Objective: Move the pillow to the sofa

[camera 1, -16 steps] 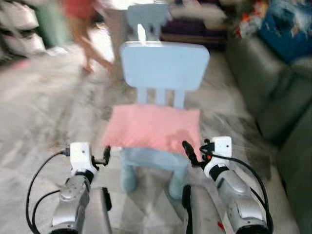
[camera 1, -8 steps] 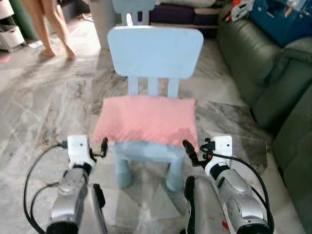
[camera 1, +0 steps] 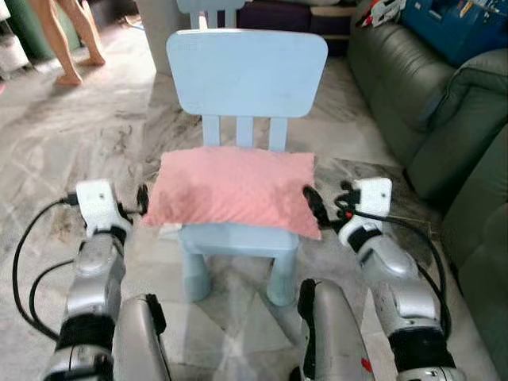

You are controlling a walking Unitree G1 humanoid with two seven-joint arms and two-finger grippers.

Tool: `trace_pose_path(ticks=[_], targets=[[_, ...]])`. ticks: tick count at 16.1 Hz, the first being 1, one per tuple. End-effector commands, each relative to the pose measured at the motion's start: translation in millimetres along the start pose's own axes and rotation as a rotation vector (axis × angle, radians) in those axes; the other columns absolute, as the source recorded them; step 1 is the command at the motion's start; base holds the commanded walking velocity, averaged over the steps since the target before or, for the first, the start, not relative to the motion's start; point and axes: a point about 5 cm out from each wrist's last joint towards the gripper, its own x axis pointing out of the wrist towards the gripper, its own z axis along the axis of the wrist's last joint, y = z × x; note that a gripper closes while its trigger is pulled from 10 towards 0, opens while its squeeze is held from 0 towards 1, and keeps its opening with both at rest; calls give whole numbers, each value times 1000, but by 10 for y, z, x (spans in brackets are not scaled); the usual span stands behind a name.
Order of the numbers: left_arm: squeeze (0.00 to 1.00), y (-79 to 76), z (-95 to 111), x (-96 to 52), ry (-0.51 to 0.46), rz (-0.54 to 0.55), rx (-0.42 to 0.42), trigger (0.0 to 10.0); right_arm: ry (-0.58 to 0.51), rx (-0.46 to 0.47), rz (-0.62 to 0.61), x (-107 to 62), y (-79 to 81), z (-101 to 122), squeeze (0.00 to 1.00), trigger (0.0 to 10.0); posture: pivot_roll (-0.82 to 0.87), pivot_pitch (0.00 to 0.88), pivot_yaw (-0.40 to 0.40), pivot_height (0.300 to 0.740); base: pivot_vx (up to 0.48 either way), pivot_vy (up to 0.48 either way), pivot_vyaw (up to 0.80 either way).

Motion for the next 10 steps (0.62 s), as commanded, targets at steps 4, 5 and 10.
trace_pose_path(ticks=[4, 5, 10], targets=[[0, 64, 159, 163, 5, 9, -56, 10000, 10, 29, 71, 120, 136, 53, 0, 10000, -133, 169, -60, 403, 0, 0, 0], [0, 104, 188, 194, 8, 16, -56, 10000, -8, 38, 80, 156, 155, 109, 0, 10000, -134, 199, -56, 403, 0, 0, 0], [0, 209, 430, 379, -9, 61, -61, 10000, -74, 14, 21, 460, -2, 461, 0, 10000, -136, 306, -56, 403, 0, 0, 0]])
